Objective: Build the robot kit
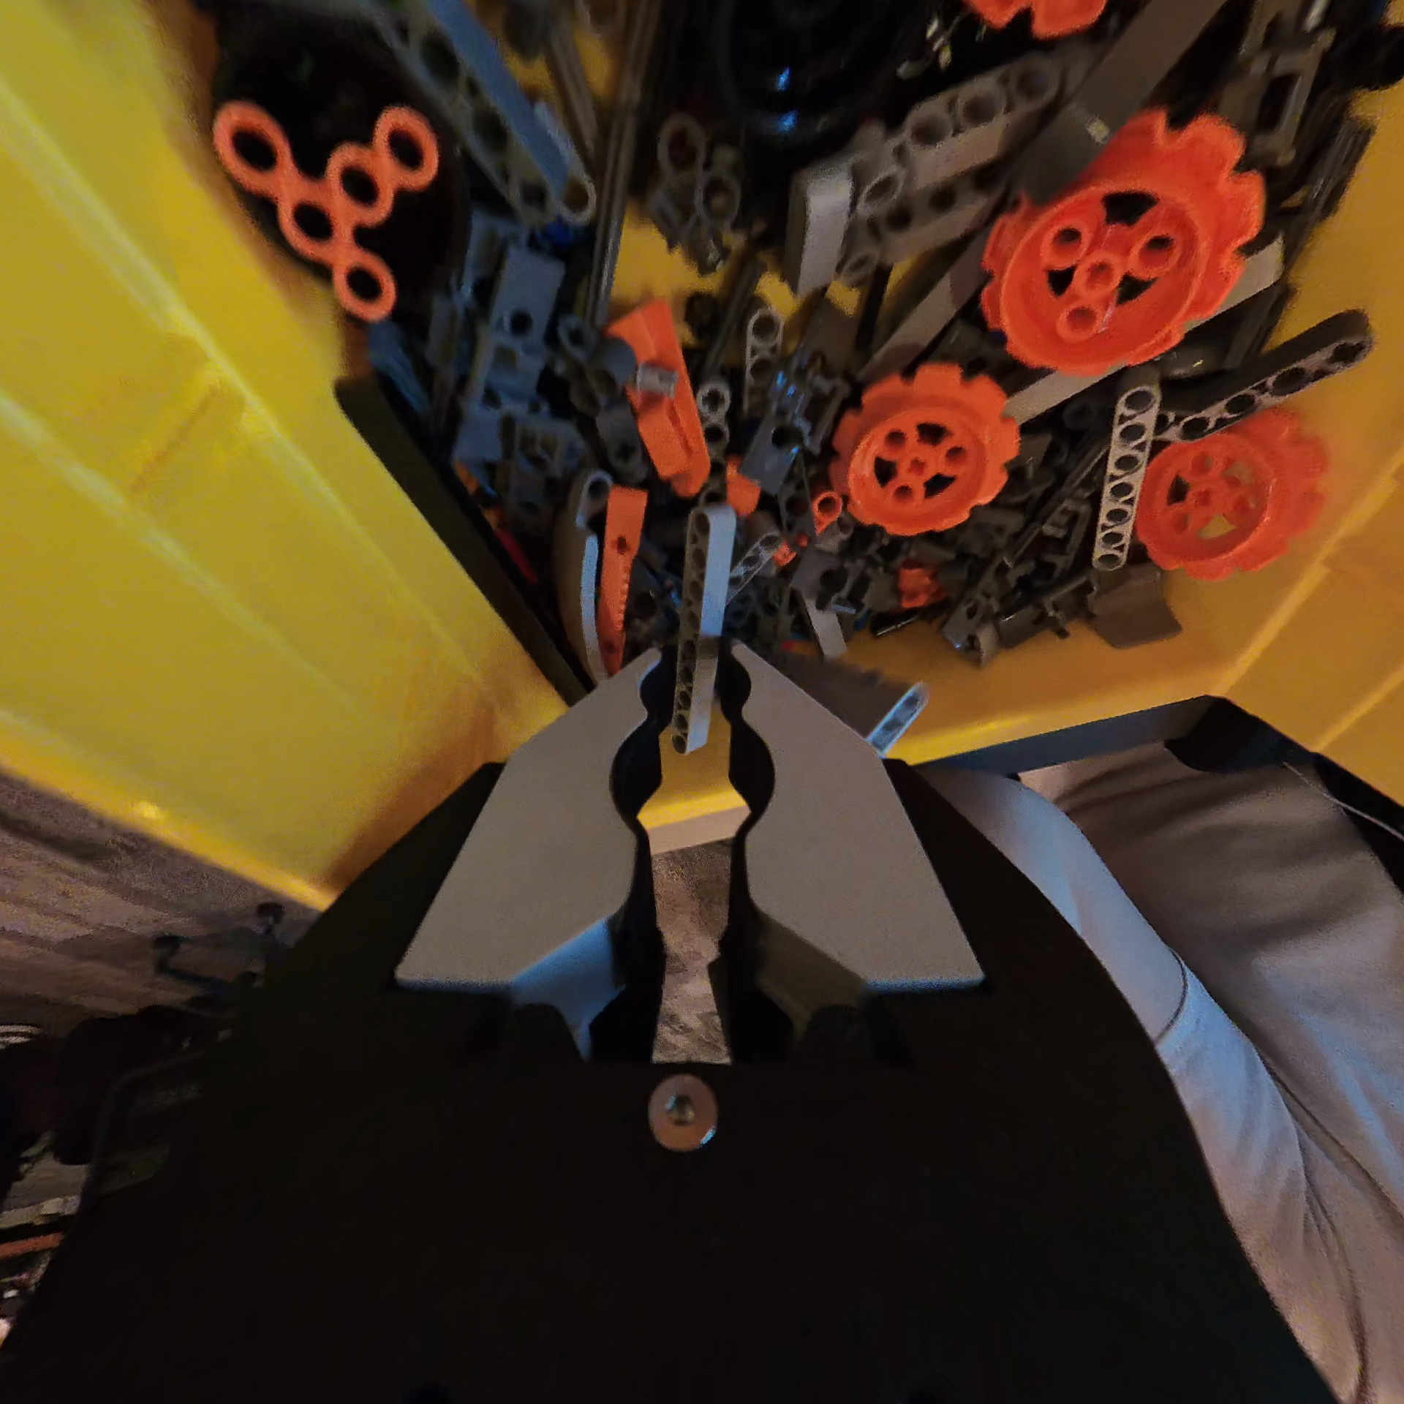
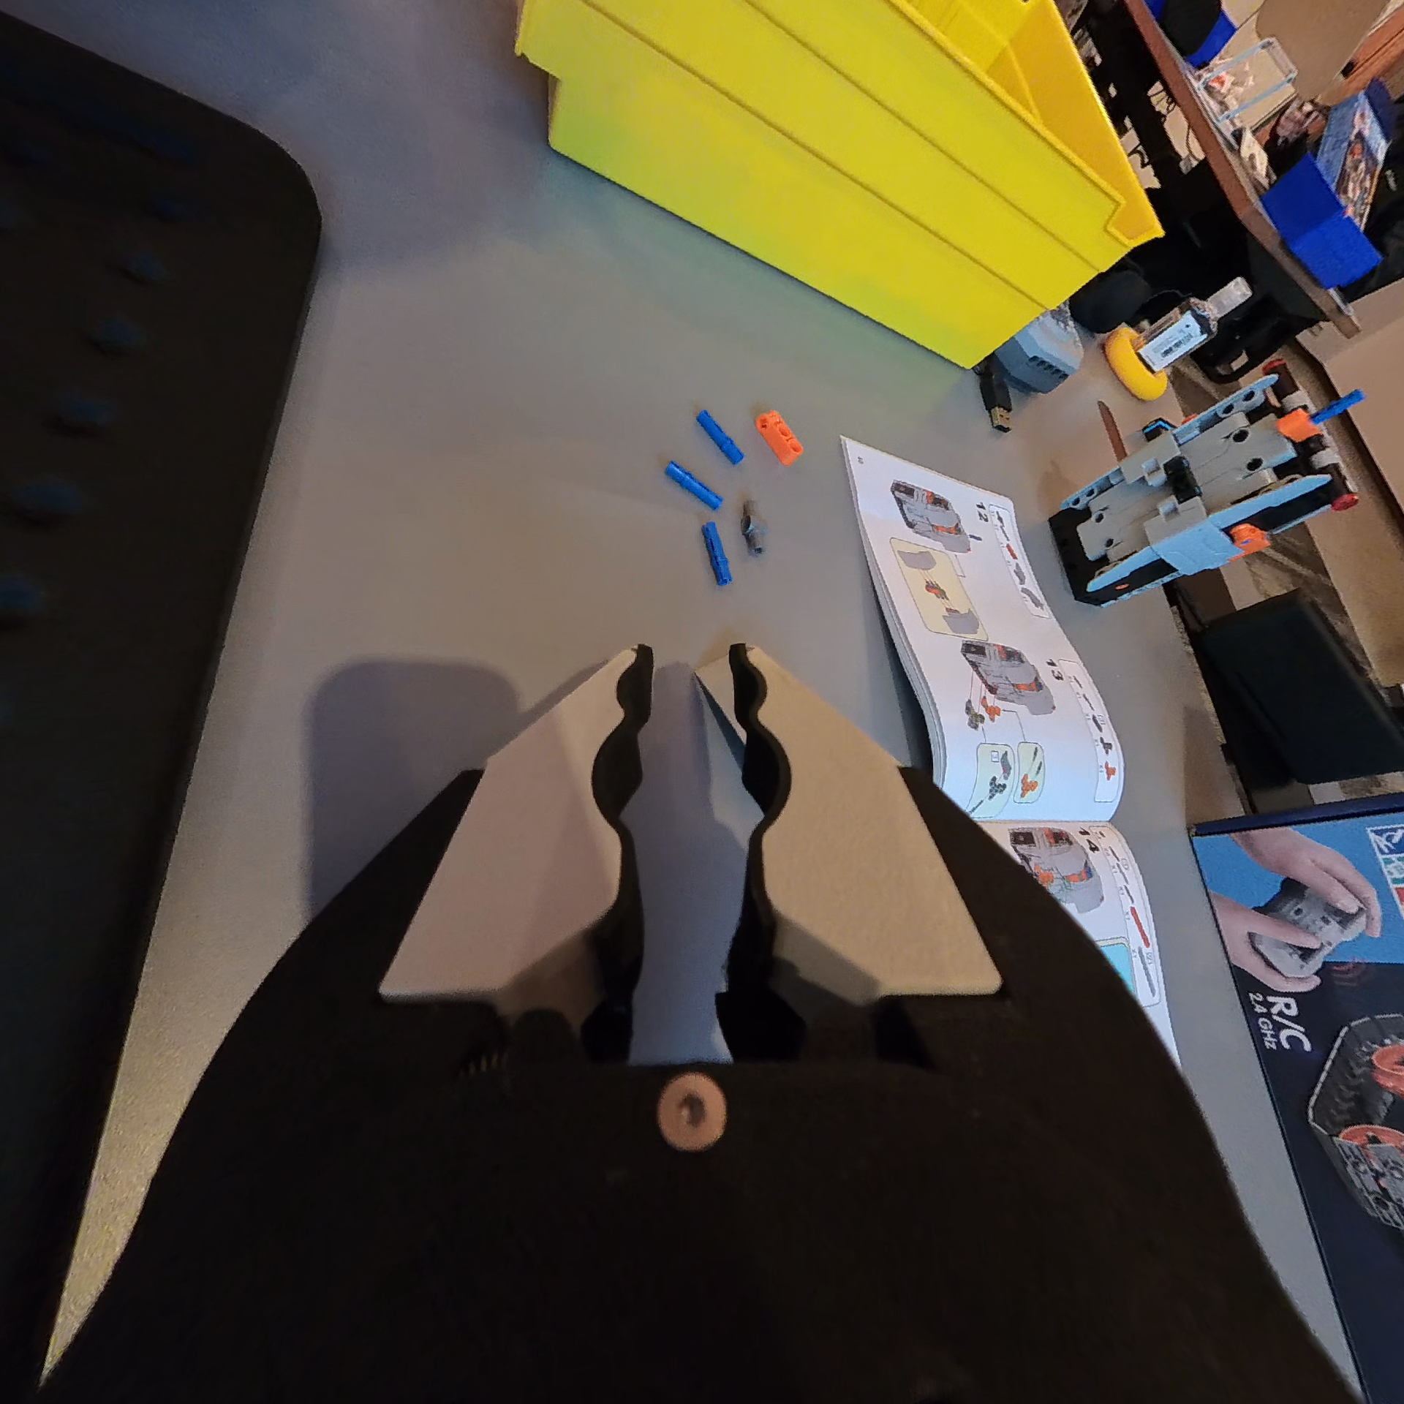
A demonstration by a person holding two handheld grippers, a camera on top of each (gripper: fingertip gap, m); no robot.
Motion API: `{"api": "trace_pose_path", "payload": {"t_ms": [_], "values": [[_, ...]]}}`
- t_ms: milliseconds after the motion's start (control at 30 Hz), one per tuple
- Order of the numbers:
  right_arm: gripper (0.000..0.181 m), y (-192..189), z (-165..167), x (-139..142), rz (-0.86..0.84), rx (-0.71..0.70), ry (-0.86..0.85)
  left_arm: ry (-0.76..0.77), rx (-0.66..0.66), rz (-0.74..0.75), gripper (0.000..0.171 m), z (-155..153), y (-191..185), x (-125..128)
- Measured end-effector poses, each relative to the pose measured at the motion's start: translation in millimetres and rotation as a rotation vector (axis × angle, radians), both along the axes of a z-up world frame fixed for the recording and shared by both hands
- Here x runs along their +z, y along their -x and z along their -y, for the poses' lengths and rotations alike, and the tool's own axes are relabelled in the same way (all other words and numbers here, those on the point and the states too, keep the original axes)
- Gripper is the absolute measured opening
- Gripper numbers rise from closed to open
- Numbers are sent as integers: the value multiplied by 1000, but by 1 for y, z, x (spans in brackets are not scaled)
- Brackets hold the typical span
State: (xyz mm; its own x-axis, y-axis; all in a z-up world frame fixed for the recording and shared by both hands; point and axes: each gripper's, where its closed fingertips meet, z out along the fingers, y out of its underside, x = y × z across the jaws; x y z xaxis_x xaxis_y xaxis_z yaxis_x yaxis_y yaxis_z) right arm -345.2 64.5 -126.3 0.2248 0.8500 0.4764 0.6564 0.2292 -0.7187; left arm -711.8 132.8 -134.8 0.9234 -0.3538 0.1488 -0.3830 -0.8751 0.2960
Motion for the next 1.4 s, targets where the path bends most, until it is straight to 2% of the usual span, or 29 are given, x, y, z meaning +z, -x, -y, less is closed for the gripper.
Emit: {"api": "trace_pose_path", "payload": {"t_ms": [67, 200, 267, 333, 467, 567, 633, 700, 767, 900, 1067, 1167, 1233, 1267, 1400], "values": [[20, 1, 1, 0, 1, 7, -1, -19, 25, -20, 9, 1, 5, 3], [20, 4, 4, -3, 13, 19, 3, -96, 0, 61, 11, -9, -9, 10], [20, 4, 3, -3, 15, 20, -2, -128, -18, 23, 30, -15, -6, 11], [20, 3, 2, -2, 9, 15, 2, -146, -21, 0, 32, -21, -4, 11], [20, 0, 1, 0, 1, 7, -1, -262, -5, -20, 29, -52, 0, 16], [20, 2, 3, 2, 3, 16, -13, -417, -26, 62, 35, -88, -16, 26], [20, 3, 3, 0, 14, 16, -15, -516, -26, 190, 29, -112, -37, 34], [20, 2, 3, -2, 28, 12, -17, -594, -45, 260, 41, -134, -52, 39], [20, 1, 3, -3, 33, 12, -20, -650, -95, 233, 58, -150, -54, 35], [19, 3, 4, -2, 27, 19, -19, -663, -220, 156, 72, -163, -64, 16], [19, 3, 4, -6, 31, 24, 1, -602, -265, 42, 65, -166, -58, -9], [19, 2, 5, -3, 39, 22, -19, -587, -269, 52, 57, -159, -56, -8], [19, 0, 5, -2, 44, 17, -32, -543, -264, 42, 40, -146, -46, -6], [19, -1, 5, -2, 45, 15, -36, -518, -265, 33, 24, -138, -39, -5], [19, 0, 5, -1, 40, 22, -32, -409, -273, 86, 15, -98, -30, 2]]}}
